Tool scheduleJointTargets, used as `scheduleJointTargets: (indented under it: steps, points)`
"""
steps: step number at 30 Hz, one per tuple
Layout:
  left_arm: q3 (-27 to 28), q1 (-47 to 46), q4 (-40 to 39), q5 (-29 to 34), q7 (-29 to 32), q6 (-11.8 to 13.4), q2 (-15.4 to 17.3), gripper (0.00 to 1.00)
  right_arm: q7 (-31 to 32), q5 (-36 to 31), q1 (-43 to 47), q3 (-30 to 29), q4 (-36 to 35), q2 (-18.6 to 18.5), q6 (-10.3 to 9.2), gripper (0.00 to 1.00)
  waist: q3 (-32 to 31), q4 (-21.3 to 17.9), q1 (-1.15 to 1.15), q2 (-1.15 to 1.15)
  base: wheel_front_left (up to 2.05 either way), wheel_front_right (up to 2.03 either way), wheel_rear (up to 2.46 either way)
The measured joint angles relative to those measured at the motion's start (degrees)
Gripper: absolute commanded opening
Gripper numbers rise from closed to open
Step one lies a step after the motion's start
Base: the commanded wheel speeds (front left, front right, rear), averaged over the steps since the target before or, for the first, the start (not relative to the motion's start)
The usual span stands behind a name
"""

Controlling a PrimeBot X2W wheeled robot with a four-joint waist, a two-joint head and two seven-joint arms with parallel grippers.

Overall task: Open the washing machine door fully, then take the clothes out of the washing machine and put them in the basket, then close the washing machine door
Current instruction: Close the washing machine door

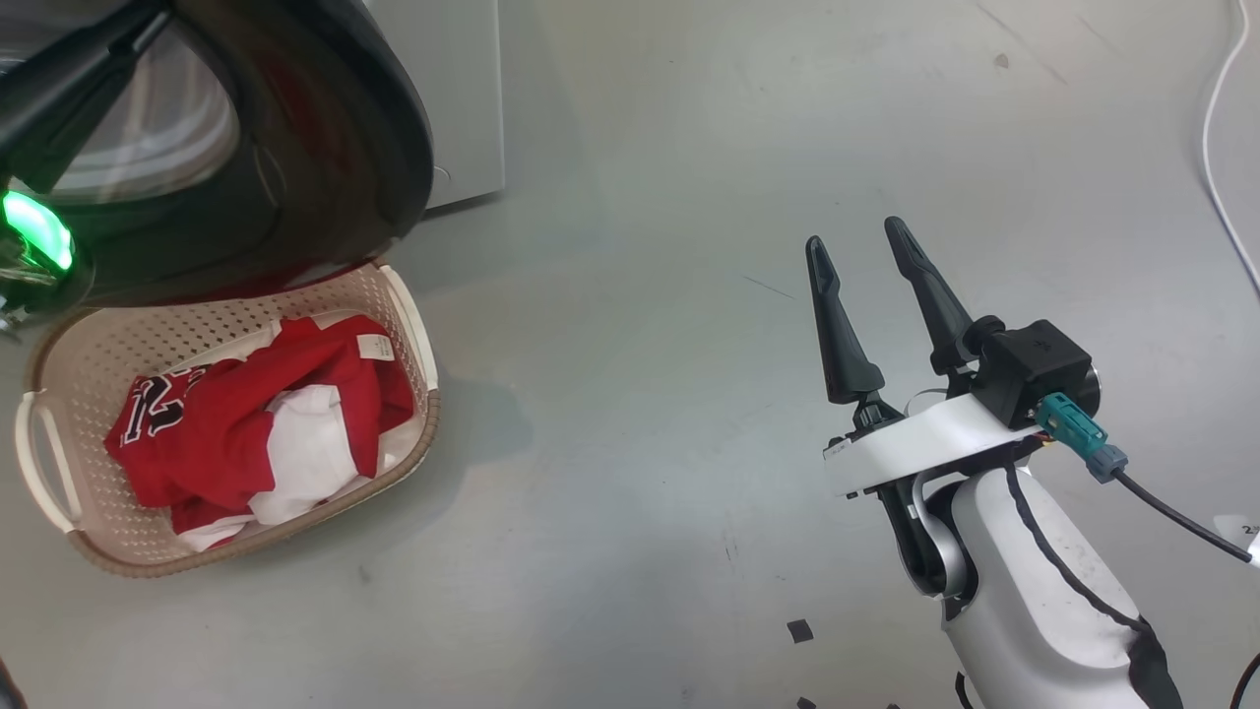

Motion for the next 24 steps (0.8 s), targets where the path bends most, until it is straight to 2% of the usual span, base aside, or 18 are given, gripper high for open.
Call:
scheduleJointTargets:
  steps: [10, 19, 24]
  points:
    - [0.25, -5.09, 5.13, 3.04, -3.87, 0.22, -0.11, 0.00, 0.00, 0.48, -0.53, 1.08, 0.01, 0.00, -0.57, 1.00, 1.08, -2.11, 0.00, 0.00, 0.00, 0.00, 0.00]
    - [0.25, -8.64, 9.01, 5.88, -7.15, 0.03, -1.02, 0.00, 0.00, 0.47, -0.99, 1.07, 0.04, 0.00, -1.01, 1.00, 1.60, -2.40, 0.00, 0.00, 0.00, 0.00, 0.00]
    - [0.02, -9.37, 10.88, 6.12, -7.61, -1.09, -1.34, 0.00, 0.00, 0.46, -1.07, 1.02, 0.14, 0.00, -1.46, 1.00, 1.67, -2.11, 0.00, 0.00, 0.00, 0.00, 0.00]
